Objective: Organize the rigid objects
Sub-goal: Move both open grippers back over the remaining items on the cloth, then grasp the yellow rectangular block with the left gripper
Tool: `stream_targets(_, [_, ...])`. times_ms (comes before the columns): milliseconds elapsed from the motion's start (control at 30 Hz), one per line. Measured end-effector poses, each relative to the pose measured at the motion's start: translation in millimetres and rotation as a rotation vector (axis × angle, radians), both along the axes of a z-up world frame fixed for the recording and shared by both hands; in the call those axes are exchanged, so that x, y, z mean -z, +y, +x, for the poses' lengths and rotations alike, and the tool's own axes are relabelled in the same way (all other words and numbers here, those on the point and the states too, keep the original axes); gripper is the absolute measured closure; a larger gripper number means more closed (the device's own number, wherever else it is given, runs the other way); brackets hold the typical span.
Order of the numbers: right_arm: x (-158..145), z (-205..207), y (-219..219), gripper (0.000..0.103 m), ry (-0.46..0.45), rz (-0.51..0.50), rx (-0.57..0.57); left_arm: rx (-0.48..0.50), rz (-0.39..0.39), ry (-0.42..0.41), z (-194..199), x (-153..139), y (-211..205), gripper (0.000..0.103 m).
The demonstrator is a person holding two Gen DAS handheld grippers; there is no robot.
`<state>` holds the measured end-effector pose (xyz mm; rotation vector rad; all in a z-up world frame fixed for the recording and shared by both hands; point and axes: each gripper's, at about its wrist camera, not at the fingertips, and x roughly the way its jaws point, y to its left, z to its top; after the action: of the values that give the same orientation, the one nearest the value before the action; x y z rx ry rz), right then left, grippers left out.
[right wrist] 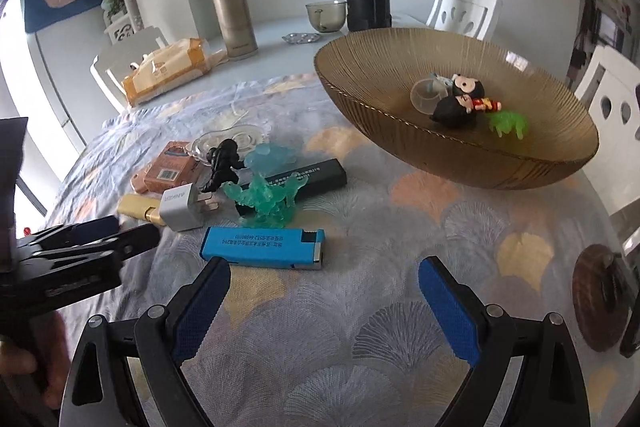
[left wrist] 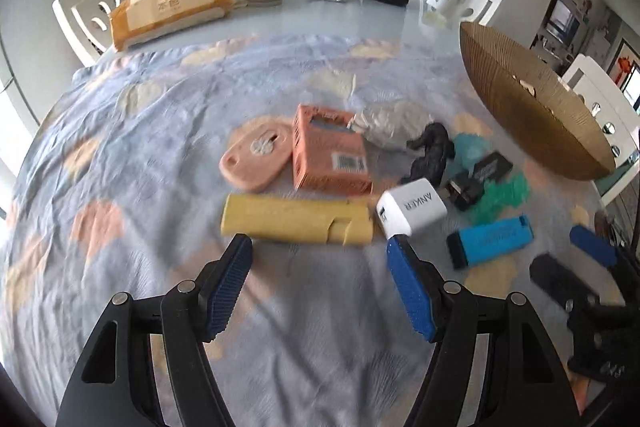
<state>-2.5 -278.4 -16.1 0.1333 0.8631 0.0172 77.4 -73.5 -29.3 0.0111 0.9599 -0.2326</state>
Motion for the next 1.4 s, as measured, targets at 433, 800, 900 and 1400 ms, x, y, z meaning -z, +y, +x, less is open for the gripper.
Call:
stream_targets(433, [0,1,7,0.008,0.006,-0.021,-0.027,-0.123,0.048,-0.011,-19,-8,63,0.034])
stream_targets(800, [8,12,10,0.008,0.082,0.040,-0.115,-0.061,-0.100,0.078,6,-10,43,0.035])
stream_targets(900, [11,21,14,0.008,0.135,0.025,-0.182,-0.108,-0.047,0.072,21,-6,32,0.037])
stream_targets(1400, [10,-3,85,0.032,0.119,-0.008,-0.575,0.002,-0.012,-0.018,-20,-4,62,0.081])
